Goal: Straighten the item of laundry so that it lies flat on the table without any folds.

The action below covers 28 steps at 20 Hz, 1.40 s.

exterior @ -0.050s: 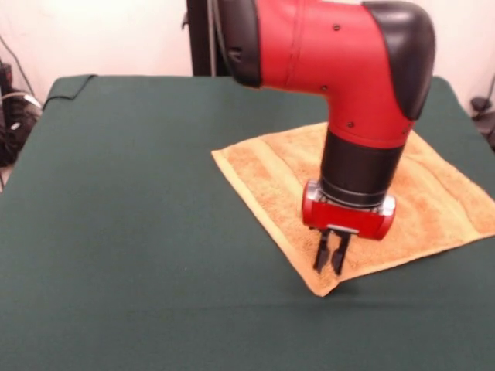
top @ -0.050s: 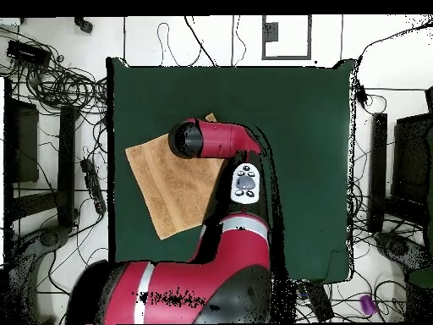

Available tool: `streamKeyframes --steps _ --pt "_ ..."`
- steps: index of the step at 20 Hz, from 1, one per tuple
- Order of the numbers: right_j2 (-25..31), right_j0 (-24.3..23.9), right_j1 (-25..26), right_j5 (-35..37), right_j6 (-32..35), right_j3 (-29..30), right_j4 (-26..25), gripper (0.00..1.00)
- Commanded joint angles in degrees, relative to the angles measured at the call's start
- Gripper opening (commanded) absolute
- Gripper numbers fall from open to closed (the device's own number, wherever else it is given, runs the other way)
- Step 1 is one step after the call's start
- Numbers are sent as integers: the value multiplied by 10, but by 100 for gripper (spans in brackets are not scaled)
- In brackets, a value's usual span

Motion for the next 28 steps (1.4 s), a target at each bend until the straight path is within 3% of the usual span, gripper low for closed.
streamKeyframes --steps 1,13,14,22,28 --pt "72 -44 19 -21 -14 17 -27 0" --pt "96 -71 -6 21 -39 13 -58 0" --pt "89 -67 -7 9 -25 14 -65 100" --pt "66 -46 -19 -10 6 18 -86 100" --pt "89 -61 -22 -8 2 24 -90 100"
